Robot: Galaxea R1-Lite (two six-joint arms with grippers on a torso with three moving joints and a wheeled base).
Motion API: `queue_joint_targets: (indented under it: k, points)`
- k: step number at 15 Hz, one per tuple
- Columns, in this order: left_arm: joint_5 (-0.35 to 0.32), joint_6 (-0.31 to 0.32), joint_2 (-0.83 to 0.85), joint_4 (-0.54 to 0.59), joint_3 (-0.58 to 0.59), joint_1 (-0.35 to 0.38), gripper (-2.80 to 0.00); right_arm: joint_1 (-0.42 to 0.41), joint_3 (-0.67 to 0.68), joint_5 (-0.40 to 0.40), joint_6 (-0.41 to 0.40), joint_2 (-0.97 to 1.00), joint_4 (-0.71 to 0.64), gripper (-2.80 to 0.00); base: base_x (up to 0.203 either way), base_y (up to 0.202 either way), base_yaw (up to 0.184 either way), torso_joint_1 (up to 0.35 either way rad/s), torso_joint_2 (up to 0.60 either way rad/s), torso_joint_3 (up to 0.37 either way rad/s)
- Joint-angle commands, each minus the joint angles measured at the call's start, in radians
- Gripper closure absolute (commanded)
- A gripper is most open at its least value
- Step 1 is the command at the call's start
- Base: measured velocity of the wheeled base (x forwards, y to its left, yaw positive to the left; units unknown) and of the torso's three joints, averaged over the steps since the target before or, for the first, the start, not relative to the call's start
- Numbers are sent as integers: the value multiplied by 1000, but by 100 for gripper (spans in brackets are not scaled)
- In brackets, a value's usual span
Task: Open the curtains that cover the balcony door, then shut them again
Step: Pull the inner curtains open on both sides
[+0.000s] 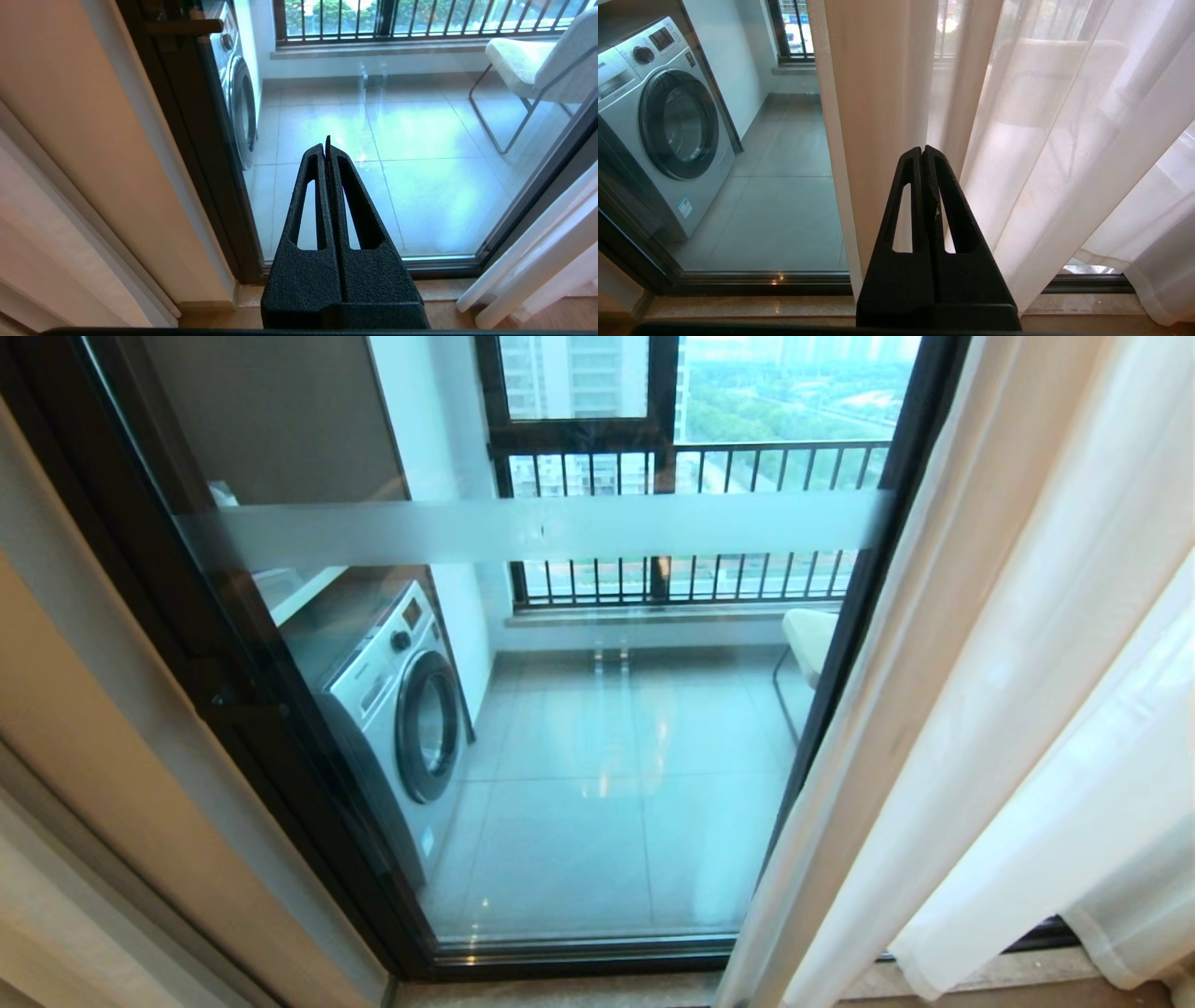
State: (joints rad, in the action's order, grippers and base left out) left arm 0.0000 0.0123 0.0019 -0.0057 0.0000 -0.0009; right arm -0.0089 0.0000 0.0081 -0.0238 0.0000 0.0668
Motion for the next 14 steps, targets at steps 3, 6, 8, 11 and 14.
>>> queue_joint_targets:
  k: [3, 6, 8, 11, 14]
  points:
    - [0, 0, 0, 0, 0, 1, 0, 0, 0, 1, 1, 1, 1, 0, 0, 0, 0, 0, 0, 0]
    - [0, -2, 0, 0, 0, -1, 0, 0, 0, 1, -1, 0, 1, 0, 0, 0, 0, 0, 0, 0]
    - [0, -2, 0, -1, 0, 1, 0, 0, 0, 1, -1, 1, 1, 0, 0, 0, 0, 0, 0, 0]
    - [0, -2, 0, 0, 0, -1, 0, 0, 0, 1, -1, 2, 1, 0, 0, 0, 0, 0, 0, 0]
    - [2, -3, 0, 0, 0, 1, 0, 0, 0, 1, -2, 1, 1, 0, 0, 0, 0, 0, 0, 0]
